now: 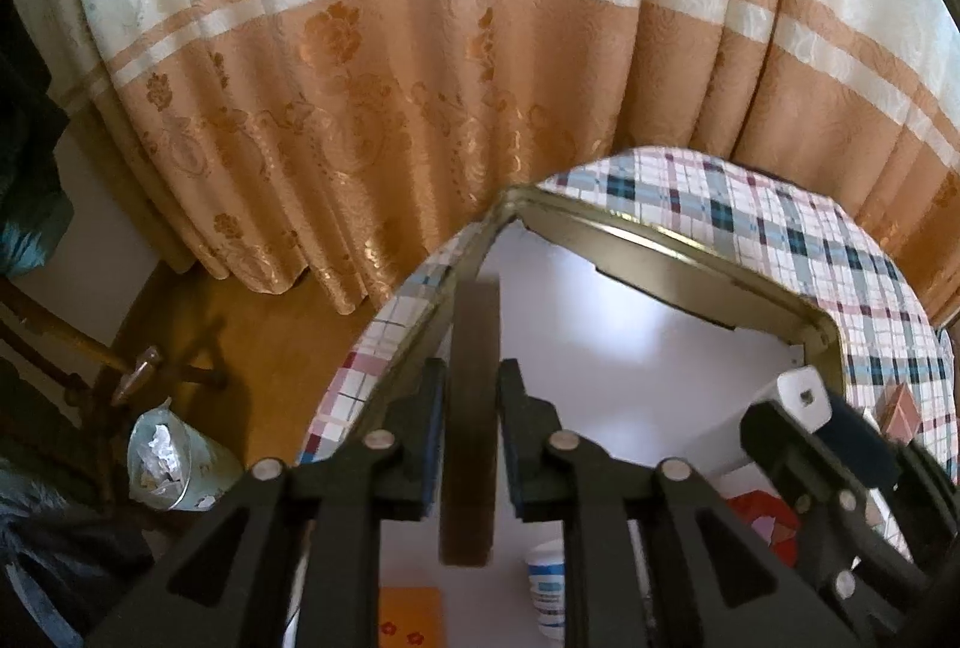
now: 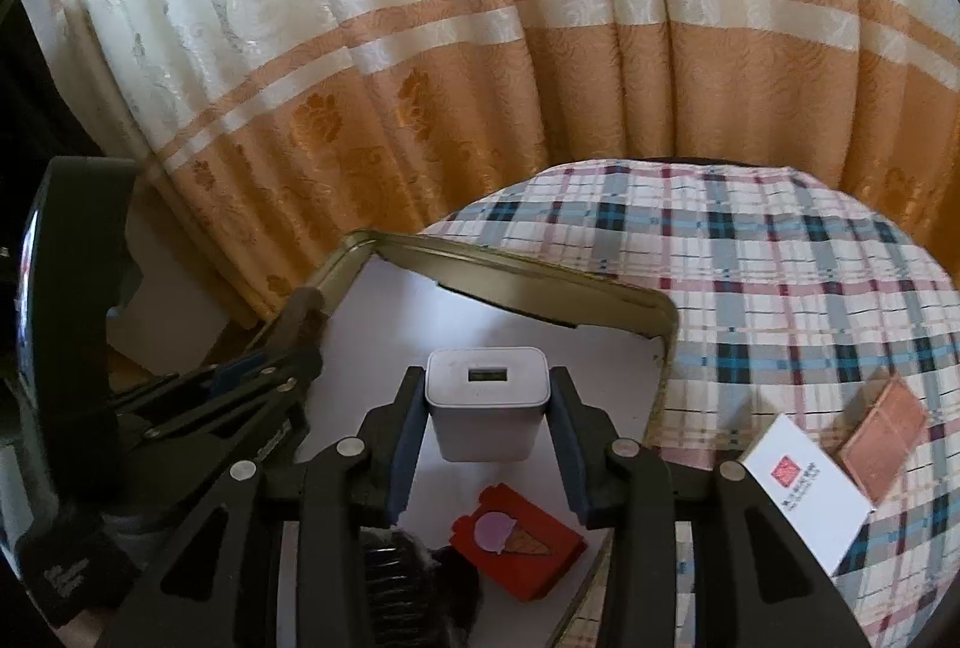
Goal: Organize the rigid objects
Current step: 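Open both grippers to drop the bar and charger cube into the tray, then withdraw both grippers from the tray back over the table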
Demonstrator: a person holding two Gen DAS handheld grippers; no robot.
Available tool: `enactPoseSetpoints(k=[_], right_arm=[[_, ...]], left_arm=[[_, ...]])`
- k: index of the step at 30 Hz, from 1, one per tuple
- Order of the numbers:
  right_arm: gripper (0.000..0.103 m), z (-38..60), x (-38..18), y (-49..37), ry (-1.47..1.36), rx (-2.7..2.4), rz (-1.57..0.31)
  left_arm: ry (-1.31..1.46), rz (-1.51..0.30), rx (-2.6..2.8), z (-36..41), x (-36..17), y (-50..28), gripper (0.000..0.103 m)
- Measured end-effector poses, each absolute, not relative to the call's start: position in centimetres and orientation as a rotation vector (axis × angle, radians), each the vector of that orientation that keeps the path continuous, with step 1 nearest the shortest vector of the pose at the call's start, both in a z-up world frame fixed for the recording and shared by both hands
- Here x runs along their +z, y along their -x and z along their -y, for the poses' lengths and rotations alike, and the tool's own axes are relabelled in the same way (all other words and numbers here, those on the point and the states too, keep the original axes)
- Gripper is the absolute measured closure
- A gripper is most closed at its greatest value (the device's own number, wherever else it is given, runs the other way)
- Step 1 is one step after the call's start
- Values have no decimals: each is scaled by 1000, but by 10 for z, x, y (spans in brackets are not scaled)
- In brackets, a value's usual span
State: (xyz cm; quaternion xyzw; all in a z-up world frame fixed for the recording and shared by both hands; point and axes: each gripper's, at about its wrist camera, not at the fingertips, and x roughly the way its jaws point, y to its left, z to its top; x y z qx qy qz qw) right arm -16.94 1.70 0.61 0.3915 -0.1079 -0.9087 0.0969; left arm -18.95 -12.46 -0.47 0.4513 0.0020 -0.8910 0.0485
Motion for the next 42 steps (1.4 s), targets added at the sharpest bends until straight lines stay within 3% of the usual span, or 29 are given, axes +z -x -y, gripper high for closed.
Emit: enactPoseSetpoints(k=[3, 5, 8, 10, 27, 42], right_arm=[[59, -22, 13, 161, -1082, -2700, 359], [56, -28, 22, 152, -990, -2723, 379], [37, -39, 32, 135, -876, -2797, 398], [33, -47, 36, 123, -790, -2844, 407], [27, -110, 37, 58, -504, -3150, 345], [27, -134, 17, 45, -554, -3198, 284]], left_arm=[[-1377, -106, -2755, 129, 4, 184, 53], [-1335, -164, -2767, 130, 12, 177, 29], [-1169, -118, -2792, 123, 26, 159, 10], [-1097, -76, -2821, 116, 32, 150, 3], [-941, -150, -2890, 81, 35, 98, 1], [-855, -71, -2897, 49, 30, 69, 1]])
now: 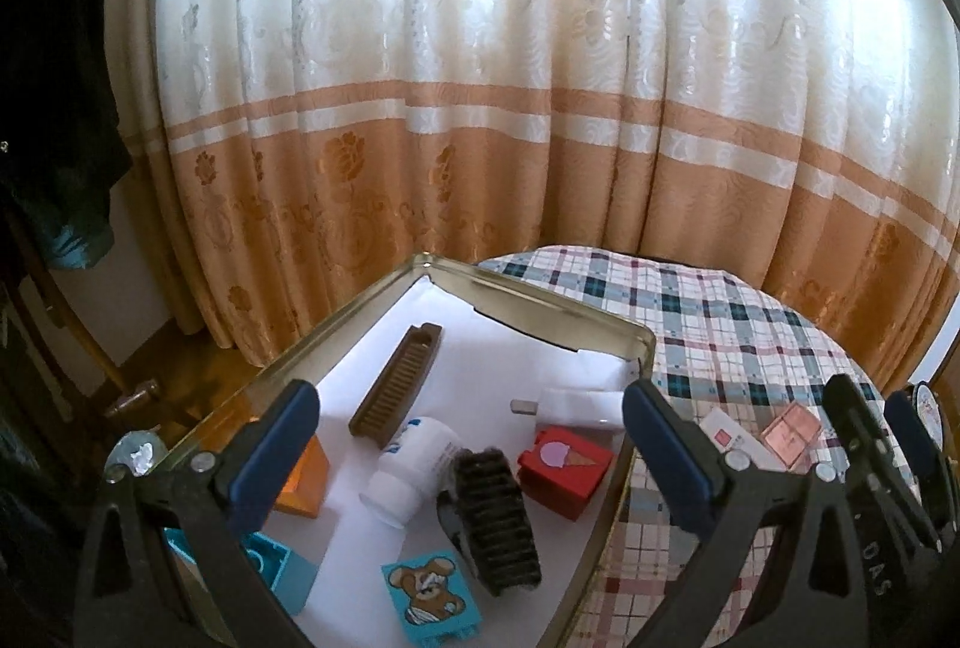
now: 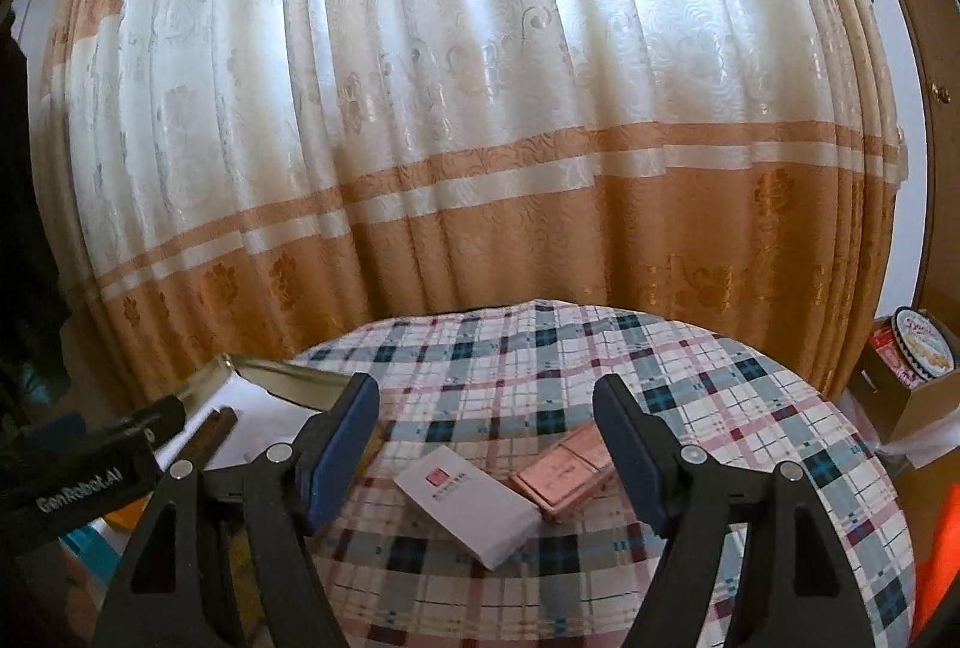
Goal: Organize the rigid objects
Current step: 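Withdraw both grippers from the tray back over the table, then move the left gripper down to the white box with red logo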
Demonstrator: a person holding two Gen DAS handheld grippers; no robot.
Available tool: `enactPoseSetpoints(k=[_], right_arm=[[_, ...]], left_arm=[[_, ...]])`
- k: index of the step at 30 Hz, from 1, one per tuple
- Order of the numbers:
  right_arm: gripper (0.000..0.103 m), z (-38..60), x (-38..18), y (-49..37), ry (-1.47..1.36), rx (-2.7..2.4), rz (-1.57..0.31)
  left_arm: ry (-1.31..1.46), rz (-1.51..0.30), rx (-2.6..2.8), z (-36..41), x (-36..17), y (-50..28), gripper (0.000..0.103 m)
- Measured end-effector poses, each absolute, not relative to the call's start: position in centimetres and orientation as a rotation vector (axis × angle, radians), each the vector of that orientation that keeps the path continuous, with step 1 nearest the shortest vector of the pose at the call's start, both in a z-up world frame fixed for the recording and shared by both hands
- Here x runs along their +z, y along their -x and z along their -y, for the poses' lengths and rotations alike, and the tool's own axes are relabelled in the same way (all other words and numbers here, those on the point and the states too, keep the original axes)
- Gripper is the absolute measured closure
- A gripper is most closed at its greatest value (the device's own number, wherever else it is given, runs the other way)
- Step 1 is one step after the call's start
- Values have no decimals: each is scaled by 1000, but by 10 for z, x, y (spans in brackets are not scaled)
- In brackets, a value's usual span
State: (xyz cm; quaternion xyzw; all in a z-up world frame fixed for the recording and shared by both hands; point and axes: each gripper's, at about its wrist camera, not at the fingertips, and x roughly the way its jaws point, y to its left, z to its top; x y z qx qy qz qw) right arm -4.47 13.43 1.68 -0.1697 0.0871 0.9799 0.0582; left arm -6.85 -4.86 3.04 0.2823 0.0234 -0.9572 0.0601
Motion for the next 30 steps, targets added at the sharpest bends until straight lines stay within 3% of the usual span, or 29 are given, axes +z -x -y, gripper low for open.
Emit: enactPoseSetpoints(k=[13, 30], right_arm=[[27, -174, 10, 36, 527, 2888, -347], [27, -218, 11, 21, 513, 2810, -411]], left_arm=[[-739, 55, -2921, 3, 22, 43, 1], [-833, 125, -2995, -39, 13, 36, 1]])
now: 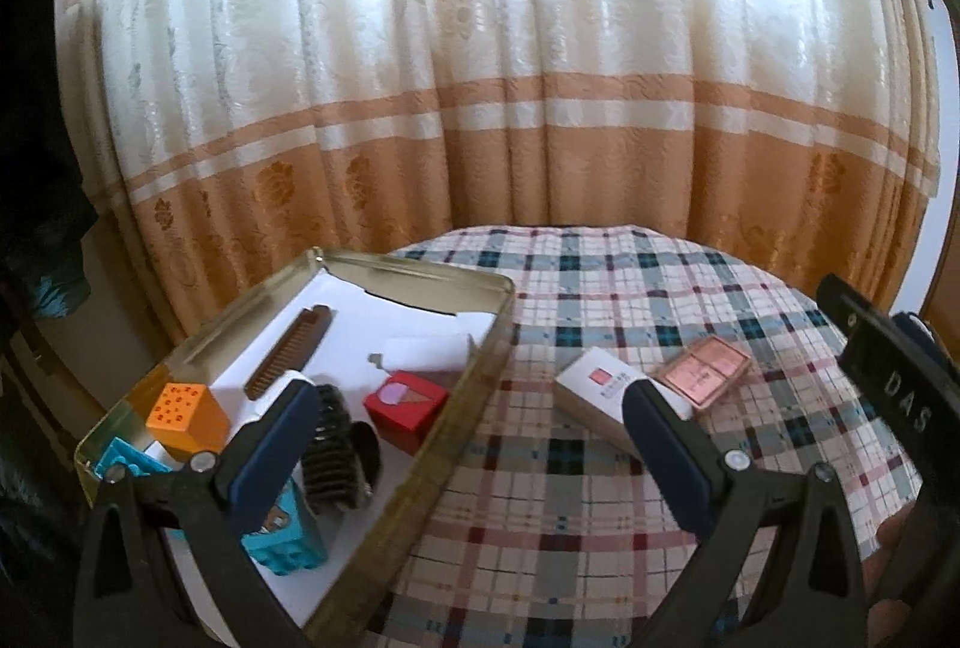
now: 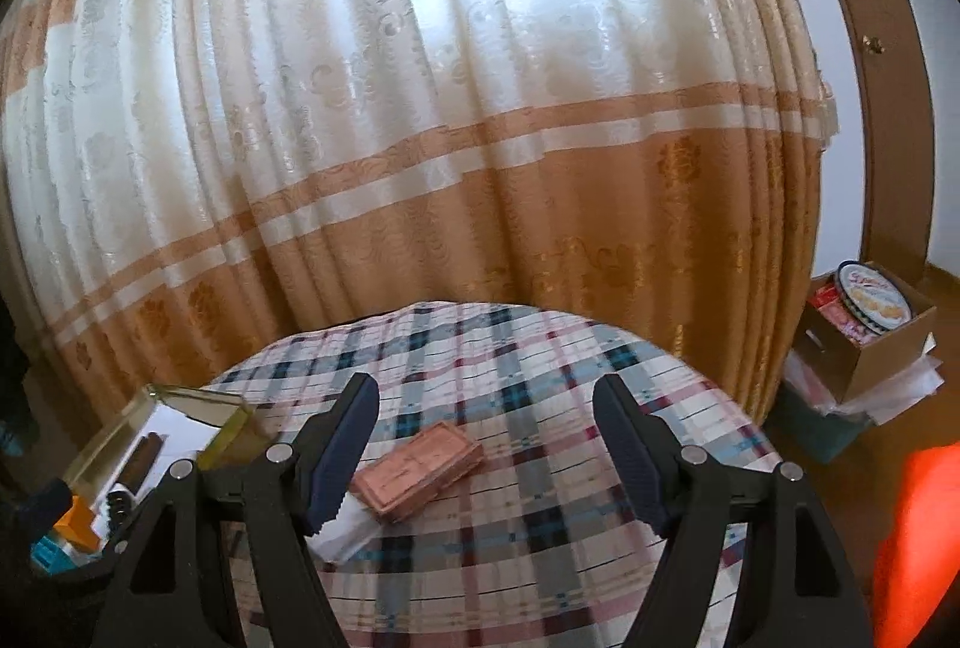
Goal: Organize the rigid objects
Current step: 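Move the left gripper down to the white box with red logo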
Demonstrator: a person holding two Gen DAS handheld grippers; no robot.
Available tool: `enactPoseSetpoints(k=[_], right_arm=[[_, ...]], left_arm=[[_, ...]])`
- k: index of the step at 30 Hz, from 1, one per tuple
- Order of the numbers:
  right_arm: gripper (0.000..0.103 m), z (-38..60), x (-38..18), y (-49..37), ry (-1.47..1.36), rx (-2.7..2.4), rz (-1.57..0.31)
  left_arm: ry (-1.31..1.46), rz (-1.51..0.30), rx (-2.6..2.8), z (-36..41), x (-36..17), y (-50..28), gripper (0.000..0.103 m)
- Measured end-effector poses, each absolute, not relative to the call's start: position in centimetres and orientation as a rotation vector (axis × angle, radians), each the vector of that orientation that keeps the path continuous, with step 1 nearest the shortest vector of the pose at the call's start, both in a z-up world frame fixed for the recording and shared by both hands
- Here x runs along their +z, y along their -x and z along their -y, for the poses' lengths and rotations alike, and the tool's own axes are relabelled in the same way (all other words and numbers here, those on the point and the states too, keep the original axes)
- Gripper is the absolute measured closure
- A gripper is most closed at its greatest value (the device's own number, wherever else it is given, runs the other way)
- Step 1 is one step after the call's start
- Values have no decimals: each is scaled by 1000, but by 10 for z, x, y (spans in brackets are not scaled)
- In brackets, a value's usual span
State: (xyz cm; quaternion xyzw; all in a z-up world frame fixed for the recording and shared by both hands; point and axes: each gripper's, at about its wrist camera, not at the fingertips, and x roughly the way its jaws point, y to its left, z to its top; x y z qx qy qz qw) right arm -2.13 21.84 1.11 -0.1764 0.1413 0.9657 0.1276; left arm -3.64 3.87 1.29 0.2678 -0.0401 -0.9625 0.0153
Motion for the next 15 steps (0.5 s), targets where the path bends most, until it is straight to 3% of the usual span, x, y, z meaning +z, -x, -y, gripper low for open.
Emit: enactPoseSetpoints(k=[8, 15], right_arm=[[27, -230, 15, 18, 495, 2772, -323], [27, -248, 13, 15, 507, 2741, -424]], left_arm=[[-881, 141, -3016, -51, 8, 35, 1], [-953, 150, -3029, -59, 0, 35, 1]])
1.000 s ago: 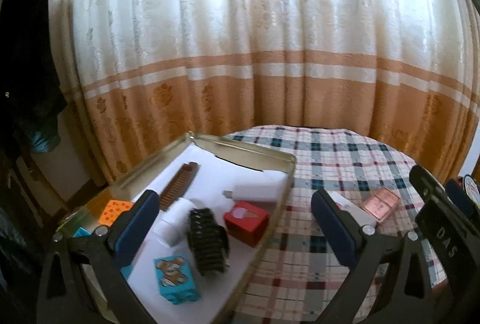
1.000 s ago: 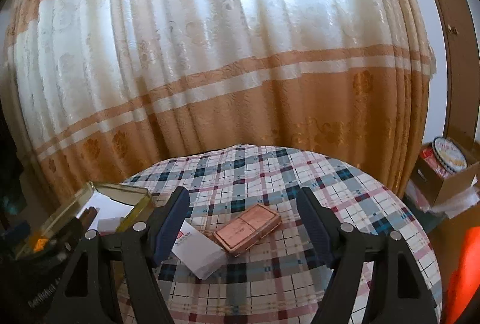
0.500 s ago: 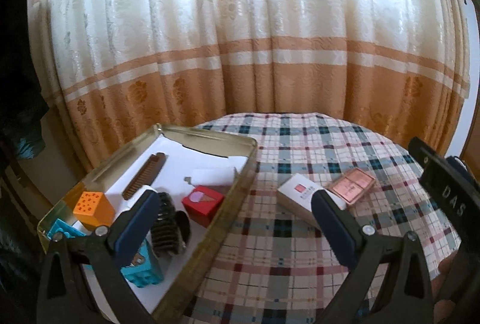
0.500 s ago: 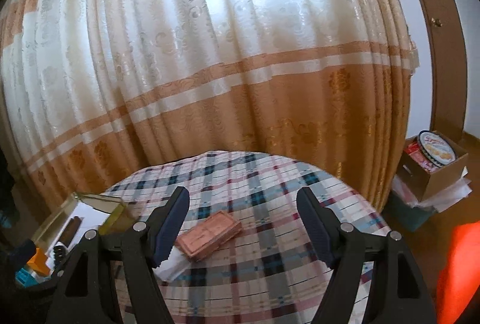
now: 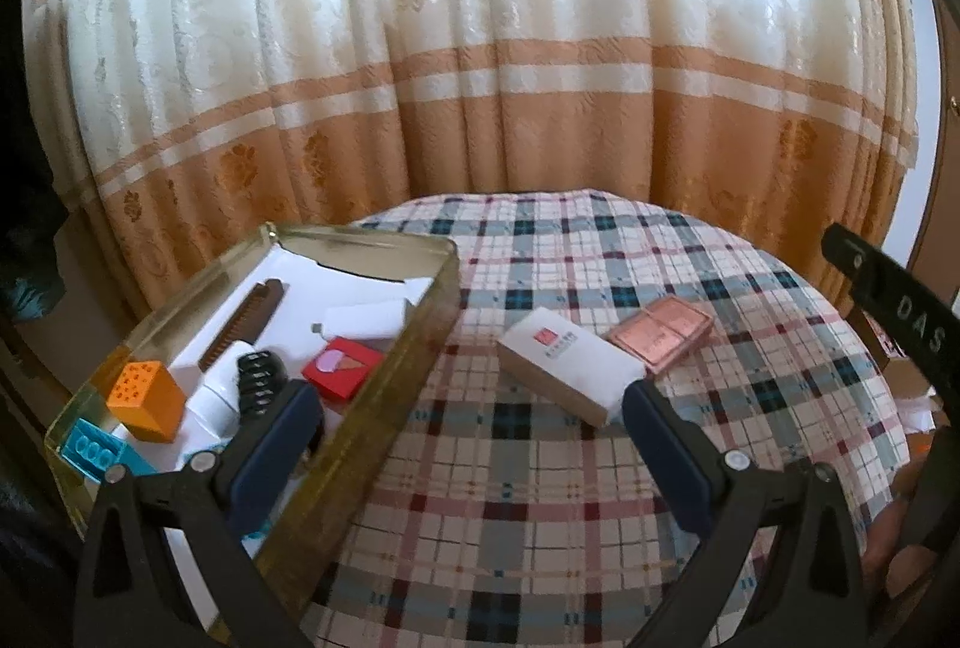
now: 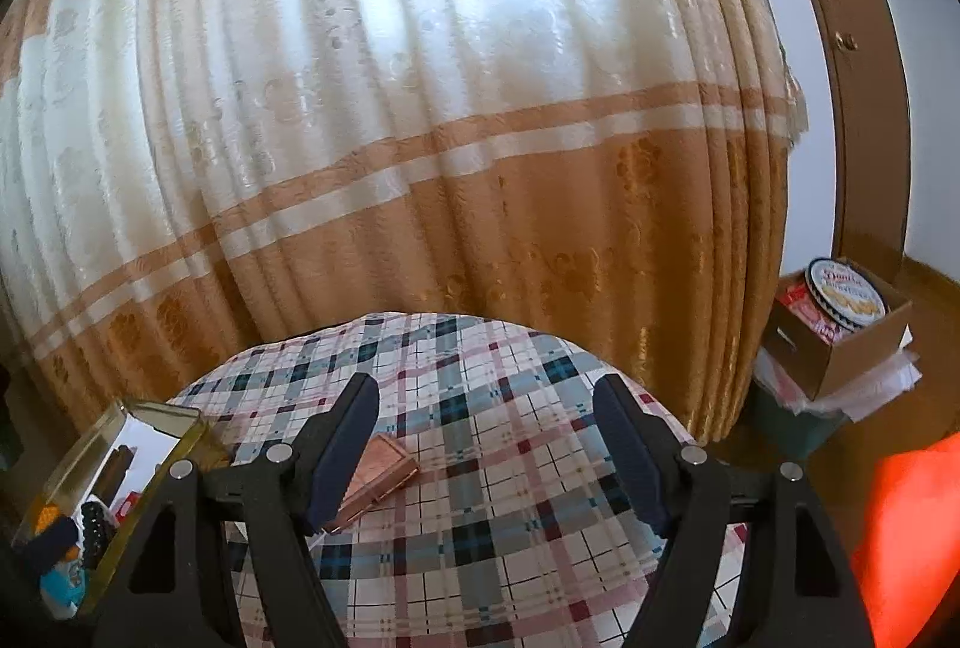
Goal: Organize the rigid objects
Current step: 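Move the left gripper down to the white box with red logo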
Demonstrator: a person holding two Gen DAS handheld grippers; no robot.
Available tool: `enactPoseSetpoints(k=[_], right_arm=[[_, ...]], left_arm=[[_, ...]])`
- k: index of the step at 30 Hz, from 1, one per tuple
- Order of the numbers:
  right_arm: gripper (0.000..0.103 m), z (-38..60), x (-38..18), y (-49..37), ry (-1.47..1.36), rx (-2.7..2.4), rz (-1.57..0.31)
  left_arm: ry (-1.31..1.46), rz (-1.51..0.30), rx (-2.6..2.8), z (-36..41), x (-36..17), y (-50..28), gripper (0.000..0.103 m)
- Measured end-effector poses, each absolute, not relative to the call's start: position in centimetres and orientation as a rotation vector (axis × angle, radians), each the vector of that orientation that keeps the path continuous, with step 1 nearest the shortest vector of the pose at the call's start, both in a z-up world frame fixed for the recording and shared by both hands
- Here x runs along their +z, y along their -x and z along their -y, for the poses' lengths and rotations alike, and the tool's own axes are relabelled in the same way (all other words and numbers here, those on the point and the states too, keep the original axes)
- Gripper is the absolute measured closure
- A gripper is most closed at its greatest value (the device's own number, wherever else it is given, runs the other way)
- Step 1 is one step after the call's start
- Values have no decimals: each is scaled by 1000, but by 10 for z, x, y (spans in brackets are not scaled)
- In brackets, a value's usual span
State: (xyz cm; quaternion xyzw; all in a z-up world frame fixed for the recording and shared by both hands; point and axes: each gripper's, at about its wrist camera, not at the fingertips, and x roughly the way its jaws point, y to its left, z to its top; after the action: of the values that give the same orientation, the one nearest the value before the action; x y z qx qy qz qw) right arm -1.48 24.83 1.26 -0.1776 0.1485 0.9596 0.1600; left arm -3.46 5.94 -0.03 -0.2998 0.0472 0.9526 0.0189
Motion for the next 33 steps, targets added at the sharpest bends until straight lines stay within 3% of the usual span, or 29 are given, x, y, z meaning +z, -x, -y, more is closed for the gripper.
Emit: enactPoseSetpoints(k=[15, 33], right_arm=[[27, -264, 11, 5, 487, 2703, -498], [27, -280, 1, 1, 514, 2692, -654]], left_arm=[[1110, -1, 2798, -79, -15, 53, 1], [1387, -8, 2813, -106, -36, 130, 0]])
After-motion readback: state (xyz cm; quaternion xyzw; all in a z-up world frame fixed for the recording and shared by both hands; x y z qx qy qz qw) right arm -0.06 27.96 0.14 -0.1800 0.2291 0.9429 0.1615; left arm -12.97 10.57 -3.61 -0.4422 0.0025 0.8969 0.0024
